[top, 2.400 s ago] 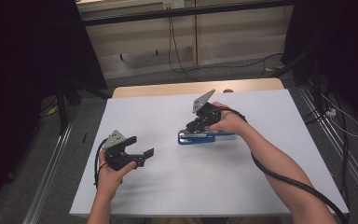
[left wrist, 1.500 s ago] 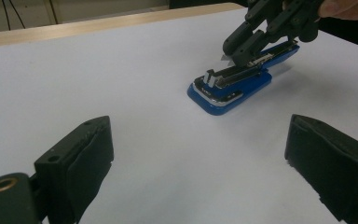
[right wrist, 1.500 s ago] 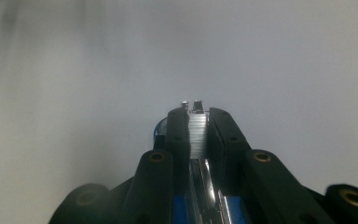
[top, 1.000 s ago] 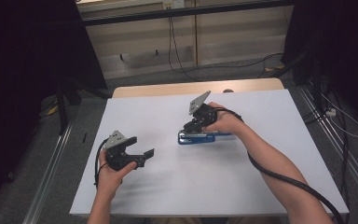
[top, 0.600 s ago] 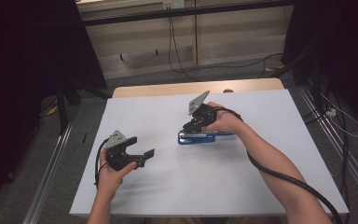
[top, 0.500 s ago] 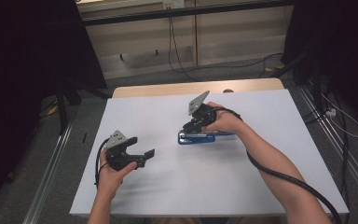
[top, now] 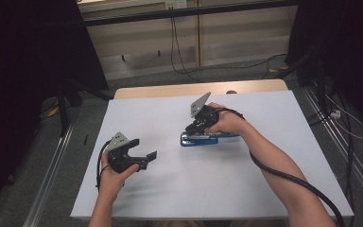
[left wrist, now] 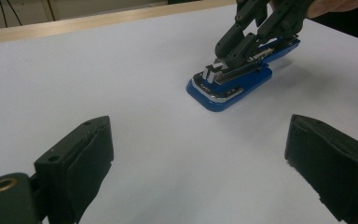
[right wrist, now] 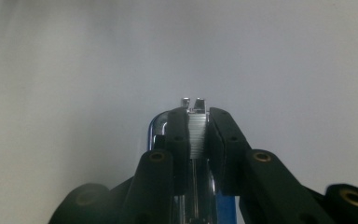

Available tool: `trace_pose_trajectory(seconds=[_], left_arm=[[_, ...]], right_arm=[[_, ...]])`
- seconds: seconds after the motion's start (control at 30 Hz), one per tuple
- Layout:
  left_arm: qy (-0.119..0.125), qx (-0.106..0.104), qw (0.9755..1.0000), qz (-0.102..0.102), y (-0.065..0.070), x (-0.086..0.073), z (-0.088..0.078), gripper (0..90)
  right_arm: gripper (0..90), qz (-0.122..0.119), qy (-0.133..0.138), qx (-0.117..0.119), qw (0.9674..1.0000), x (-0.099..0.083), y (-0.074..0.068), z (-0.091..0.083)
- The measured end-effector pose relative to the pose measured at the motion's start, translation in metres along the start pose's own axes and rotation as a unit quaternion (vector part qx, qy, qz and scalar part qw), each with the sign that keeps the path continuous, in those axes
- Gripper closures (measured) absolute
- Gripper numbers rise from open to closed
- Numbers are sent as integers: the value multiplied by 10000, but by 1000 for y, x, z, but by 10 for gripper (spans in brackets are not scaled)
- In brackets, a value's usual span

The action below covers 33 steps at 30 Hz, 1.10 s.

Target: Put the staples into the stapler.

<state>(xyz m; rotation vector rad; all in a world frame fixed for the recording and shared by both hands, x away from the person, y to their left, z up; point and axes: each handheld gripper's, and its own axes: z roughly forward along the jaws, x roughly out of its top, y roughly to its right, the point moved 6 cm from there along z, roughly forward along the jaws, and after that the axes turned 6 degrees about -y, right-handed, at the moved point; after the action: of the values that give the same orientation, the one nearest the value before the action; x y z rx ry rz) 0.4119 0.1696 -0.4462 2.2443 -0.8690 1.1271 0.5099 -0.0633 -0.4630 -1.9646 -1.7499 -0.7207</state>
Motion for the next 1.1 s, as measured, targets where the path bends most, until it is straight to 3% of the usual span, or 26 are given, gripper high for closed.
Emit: trace_pose_trajectory(seconds=[0.57,1.1], left_arm=[[1,2,10000,-12,0,0,0,79],[-35,-2,10000,8,0,0,1,79]], right_arm=[[789,-85,-12,34,10000,-1,0,2],[790,-10,20,54,10000,-4,0,2]])
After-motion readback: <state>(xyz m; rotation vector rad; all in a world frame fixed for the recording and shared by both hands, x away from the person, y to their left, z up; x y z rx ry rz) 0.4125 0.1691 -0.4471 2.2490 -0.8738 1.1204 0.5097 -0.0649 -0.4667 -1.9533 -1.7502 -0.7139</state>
